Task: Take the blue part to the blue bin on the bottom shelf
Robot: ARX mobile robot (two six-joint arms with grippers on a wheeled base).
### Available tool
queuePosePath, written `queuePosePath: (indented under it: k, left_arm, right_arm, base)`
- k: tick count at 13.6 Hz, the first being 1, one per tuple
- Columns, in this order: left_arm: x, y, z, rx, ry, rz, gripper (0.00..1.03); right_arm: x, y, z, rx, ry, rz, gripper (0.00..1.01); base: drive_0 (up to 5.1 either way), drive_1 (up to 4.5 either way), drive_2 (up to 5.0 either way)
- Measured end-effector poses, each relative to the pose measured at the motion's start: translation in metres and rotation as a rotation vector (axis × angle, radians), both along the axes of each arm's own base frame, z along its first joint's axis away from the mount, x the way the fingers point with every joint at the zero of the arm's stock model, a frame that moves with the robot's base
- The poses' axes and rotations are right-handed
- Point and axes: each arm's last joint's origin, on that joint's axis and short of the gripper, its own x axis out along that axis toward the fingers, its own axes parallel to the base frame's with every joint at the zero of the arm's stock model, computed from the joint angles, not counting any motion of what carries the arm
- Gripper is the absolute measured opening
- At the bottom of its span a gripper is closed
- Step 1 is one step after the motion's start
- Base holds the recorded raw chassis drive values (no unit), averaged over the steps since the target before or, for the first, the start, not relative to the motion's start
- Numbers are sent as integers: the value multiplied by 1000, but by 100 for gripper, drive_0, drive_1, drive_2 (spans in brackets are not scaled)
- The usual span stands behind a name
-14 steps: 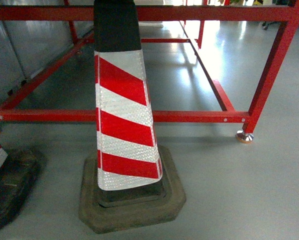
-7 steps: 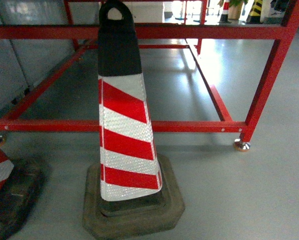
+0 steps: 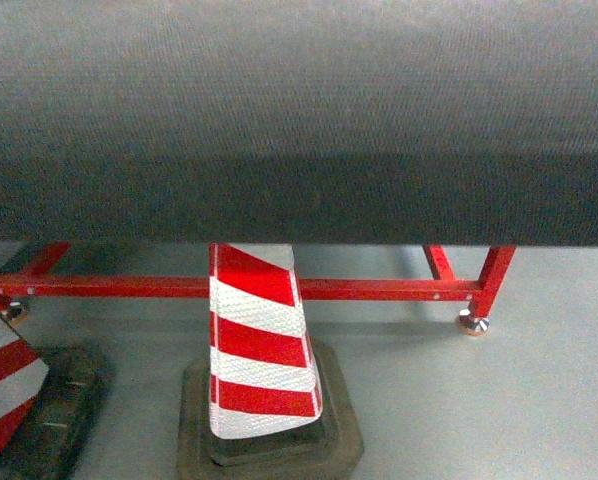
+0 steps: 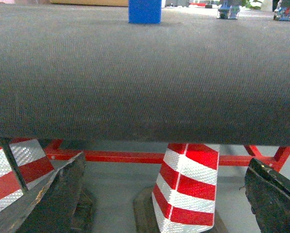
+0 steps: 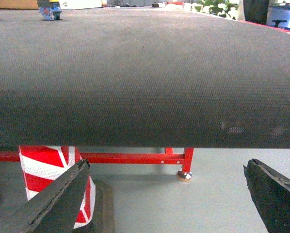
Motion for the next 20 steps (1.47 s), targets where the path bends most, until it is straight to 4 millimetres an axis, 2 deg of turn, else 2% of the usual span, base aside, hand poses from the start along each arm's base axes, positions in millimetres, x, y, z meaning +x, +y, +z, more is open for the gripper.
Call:
queuePosePath:
  k: [20]
  left_arm:
    - [0,0,0,0,0,0,98]
  right_arm:
    - [0,0,0,-1,0,1,98]
  base:
    - [0,0,0]
